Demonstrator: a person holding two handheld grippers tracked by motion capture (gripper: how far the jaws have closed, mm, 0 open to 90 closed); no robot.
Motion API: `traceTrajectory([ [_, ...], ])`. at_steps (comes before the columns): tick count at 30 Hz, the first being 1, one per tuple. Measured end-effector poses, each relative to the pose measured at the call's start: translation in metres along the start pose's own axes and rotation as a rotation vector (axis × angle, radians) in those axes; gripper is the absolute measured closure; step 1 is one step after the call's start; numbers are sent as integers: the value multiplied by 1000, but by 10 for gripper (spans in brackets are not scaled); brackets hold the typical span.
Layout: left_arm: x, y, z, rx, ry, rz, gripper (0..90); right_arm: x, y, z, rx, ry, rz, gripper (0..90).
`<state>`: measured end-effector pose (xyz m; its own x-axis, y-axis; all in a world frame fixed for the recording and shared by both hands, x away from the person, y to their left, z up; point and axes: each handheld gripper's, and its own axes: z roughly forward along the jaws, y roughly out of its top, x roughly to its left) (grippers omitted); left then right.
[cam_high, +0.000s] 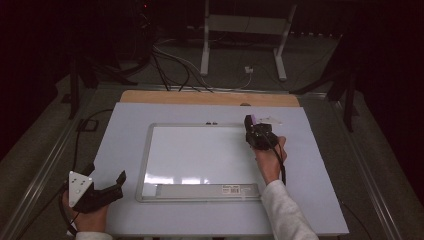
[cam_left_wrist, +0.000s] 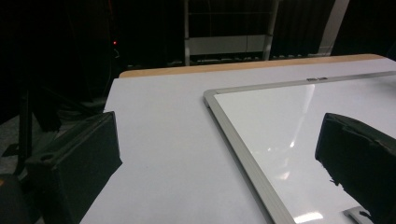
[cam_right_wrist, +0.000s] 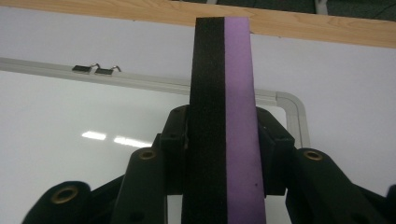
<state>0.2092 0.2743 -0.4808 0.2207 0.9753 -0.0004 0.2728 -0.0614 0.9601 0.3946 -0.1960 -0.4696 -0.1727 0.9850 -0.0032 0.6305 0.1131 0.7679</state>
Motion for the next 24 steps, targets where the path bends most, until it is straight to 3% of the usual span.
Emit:
traceTrajectory([
  [24, 0, 0, 0, 0, -1, -2, 7, -16, -4, 12, 52, -36, 69, 623],
])
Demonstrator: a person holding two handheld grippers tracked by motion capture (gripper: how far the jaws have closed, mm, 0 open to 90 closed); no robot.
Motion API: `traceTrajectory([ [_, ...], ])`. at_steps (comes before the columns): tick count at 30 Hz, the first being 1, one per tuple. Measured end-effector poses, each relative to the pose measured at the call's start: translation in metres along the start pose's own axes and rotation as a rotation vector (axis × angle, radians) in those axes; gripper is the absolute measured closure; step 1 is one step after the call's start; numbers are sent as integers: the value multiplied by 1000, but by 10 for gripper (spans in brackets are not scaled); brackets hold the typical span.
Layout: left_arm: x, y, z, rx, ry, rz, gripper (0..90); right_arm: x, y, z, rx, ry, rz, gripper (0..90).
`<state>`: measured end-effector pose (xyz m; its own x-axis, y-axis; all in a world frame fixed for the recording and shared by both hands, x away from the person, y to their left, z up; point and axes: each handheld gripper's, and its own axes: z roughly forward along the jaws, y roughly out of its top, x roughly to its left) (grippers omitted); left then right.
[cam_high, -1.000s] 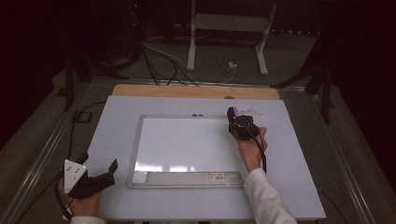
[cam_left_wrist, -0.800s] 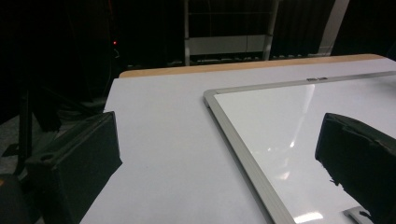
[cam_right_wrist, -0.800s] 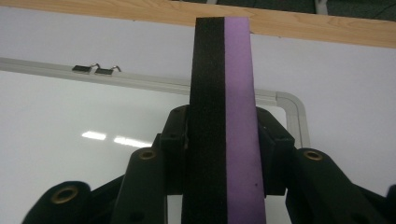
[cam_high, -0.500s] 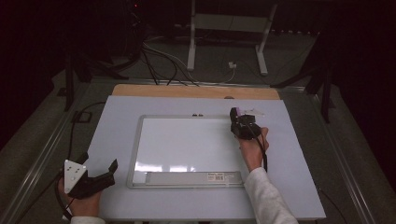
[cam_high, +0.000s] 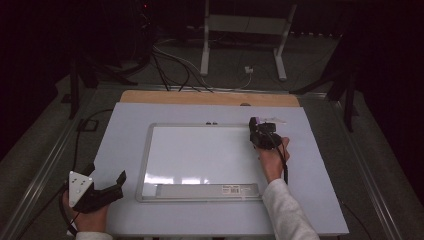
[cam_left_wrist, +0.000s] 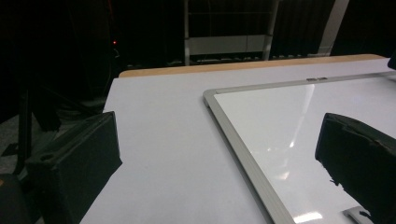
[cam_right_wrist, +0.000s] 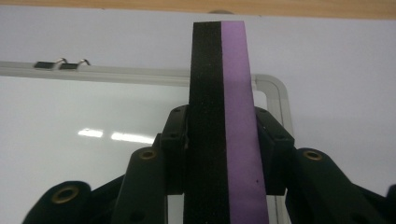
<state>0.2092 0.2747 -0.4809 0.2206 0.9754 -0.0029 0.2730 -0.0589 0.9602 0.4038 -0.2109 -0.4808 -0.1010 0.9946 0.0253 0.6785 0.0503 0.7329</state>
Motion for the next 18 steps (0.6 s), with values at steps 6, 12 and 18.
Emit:
traceTrajectory([
  [6, 0, 0, 0, 1, 0, 2, 7, -8, -4, 5, 27, -27, 39, 622],
  [12, 0, 0, 0, -2, 1, -1, 8, -11, -7, 5, 31, -59, 52, 631],
  [18, -1, 0, 0, -1, 0, 0, 7, -14, -9, 4, 28, -87, 72, 632],
])
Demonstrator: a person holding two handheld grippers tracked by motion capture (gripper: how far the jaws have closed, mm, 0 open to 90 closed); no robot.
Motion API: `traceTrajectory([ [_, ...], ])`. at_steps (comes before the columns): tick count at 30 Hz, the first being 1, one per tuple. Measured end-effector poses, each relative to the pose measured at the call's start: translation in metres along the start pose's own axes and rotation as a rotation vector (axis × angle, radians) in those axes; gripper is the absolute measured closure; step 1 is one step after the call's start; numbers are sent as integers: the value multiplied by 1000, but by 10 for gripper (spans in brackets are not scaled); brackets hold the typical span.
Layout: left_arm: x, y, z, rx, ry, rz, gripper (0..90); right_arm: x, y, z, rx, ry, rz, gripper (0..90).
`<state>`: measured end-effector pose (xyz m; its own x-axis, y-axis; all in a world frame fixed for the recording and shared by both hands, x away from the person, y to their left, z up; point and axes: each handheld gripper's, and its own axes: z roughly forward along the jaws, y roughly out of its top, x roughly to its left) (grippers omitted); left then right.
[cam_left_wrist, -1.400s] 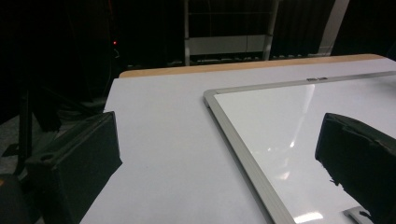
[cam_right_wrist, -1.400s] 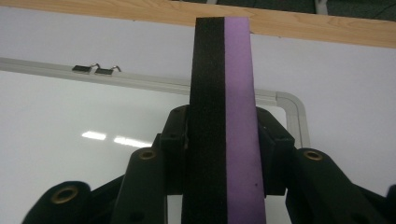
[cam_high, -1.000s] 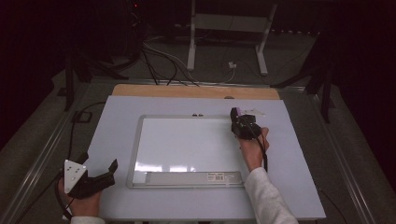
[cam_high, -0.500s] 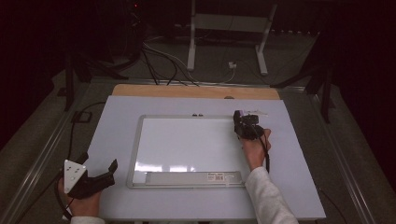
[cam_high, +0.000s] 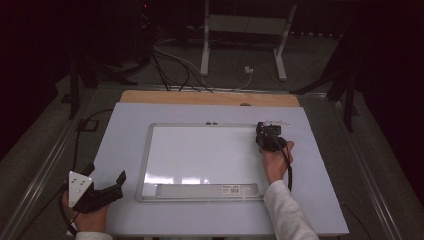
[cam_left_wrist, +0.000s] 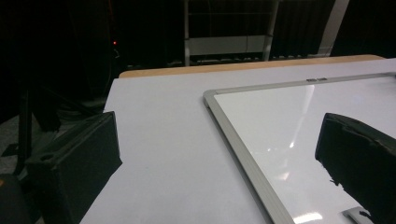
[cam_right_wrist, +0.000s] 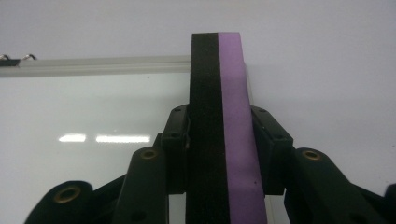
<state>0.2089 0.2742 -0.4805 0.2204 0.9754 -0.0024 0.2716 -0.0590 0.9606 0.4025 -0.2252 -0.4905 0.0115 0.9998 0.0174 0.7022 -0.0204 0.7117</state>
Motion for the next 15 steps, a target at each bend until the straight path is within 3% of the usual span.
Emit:
traceTrajectory([
  [8, 1, 0, 0, -1, -1, -2, 8, 0, -1, 4, 3, 13, -23, 612],
  [13, 0, 0, 0, -1, 1, -2, 7, -4, 1, -1, -49, 62, -43, 389],
  [15, 1, 0, 0, -1, 0, -2, 7, -5, 3, -7, -67, 107, -52, 304],
])
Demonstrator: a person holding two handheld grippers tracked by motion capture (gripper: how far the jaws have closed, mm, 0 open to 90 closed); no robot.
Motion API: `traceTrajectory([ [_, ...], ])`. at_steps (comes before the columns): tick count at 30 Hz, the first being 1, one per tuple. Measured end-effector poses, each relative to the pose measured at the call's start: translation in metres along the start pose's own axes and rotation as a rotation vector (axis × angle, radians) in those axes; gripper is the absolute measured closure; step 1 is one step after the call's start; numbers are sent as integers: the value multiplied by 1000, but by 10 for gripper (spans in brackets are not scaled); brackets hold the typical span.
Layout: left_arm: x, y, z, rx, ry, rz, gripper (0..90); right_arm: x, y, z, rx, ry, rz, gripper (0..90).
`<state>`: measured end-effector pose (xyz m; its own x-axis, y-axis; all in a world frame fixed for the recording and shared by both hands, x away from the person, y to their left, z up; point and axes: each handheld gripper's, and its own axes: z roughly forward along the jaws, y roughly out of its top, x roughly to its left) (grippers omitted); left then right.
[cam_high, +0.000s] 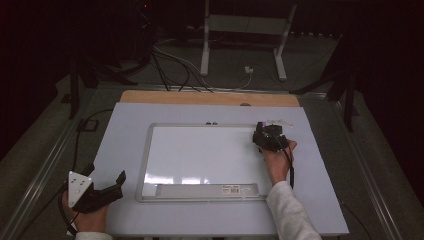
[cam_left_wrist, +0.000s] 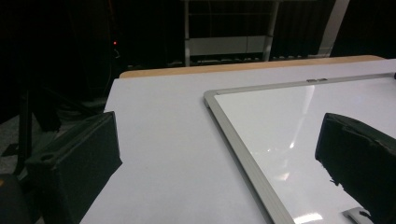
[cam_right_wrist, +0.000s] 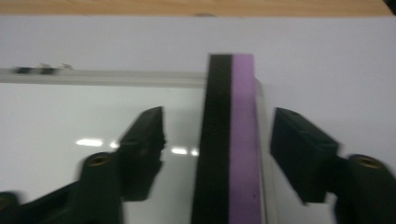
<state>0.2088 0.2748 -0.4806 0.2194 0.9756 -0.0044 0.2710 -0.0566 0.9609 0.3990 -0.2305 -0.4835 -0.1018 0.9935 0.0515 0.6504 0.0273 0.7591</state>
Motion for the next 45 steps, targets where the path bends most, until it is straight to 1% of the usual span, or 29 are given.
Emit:
traceTrajectory([
  [1, 0, 0, 0, 1, 1, 1, 7, 0, 1, -3, -6, 25, -1, 267],
  [4, 0, 0, -1, 0, 1, 2, 7, -4, 4, -15, -36, 83, -24, 166],
  [5, 0, 0, -1, 0, 1, 2, 7, -5, 5, -20, -49, 110, -25, 150],
  [7, 0, 0, -1, 1, 1, 1, 7, -7, 4, -30, -81, 145, -41, 129],
  [10, -1, 0, -1, 1, 0, 0, 7, -9, 0, -44, -120, 175, -96, 55],
  [12, -1, 0, -1, 1, -2, -1, 7, -12, -5, -53, -140, 196, -131, 34],
  [14, 0, 0, -1, 3, -4, -5, 7, -17, -12, -64, -159, 216, -147, 26],
  [17, -1, 0, 1, 13, -10, -3, 7, -25, -23, -79, -194, 242, -146, 20],
  [22, -3, 1, 2, 21, -18, -4, 6, -35, -42, -95, -218, 261, -149, 3],
  [25, -2, 0, 3, 24, -21, -6, 6, -39, -53, -101, -223, 262, -177, 2],
  [31, -2, 0, 4, 24, -33, -8, 6, -47, -69, -114, -279, 303, -152, 2],
  [35, -1, 0, 5, 21, -39, -13, 6, -52, -78, -123, -315, 286, -128, 2],
  [37, -1, 1, 5, 17, -42, -13, 6, -54, -80, -127, -325, 287, -138, 2],
  [40, 0, 2, 5, 11, -47, -13, 6, -58, -85, -133, -348, 297, -136, 3],
  [45, 2, 3, 6, 10, -52, -11, 5, -64, -96, -139, -364, 282, -137, 3],
])
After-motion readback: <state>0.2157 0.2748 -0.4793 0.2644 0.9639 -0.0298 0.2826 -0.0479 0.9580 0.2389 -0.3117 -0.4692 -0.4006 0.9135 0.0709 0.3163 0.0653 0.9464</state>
